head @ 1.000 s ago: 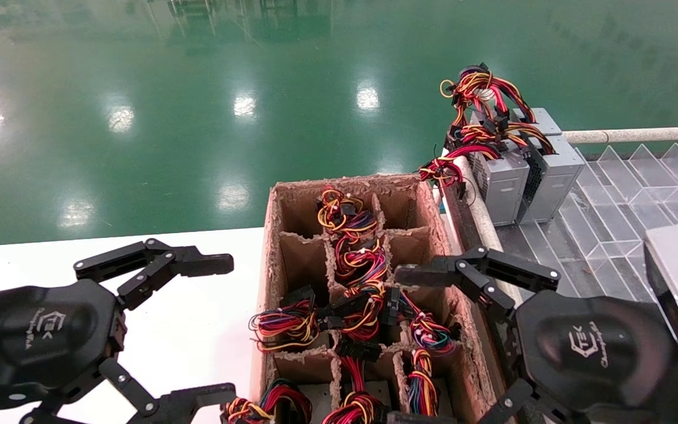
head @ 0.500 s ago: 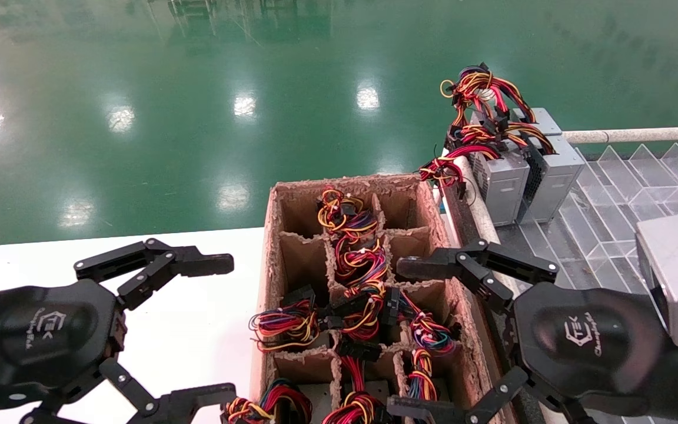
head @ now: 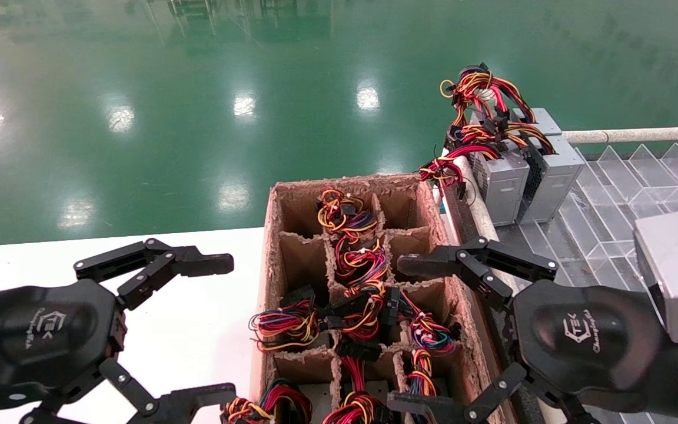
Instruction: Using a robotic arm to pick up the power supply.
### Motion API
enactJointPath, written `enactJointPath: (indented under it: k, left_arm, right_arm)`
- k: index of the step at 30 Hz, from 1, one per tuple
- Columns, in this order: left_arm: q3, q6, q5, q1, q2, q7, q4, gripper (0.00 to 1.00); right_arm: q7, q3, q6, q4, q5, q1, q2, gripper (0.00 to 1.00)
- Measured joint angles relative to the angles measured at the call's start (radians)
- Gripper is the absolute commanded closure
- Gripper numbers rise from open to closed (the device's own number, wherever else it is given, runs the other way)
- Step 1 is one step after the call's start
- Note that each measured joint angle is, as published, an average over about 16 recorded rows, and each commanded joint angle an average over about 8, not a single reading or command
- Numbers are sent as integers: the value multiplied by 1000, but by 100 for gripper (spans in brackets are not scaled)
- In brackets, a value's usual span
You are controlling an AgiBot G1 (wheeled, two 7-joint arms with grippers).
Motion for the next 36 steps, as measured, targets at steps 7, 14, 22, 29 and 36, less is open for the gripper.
enactJointPath:
  k: [7,14,22,29,36]
  left_arm:
    - [0,0,0,0,0,0,0,0]
    - [0,0,0,0,0,0,0,0]
    - [0,0,0,0,0,0,0,0]
    - [0,0,0,0,0,0,0,0]
    - [0,0,0,0,0,0,0,0]
  right_arm:
    - [0,0,1,-1,-1,1,0,0]
    - [-1,-1,1,-1,-1,1,-1,0]
    - [-1,-1,2,-1,-2,1,-1,0]
    - [-1,-1,2,-2,-2,2,-1,0]
    - [-1,-1,2,-2,-2,2,-1,0]
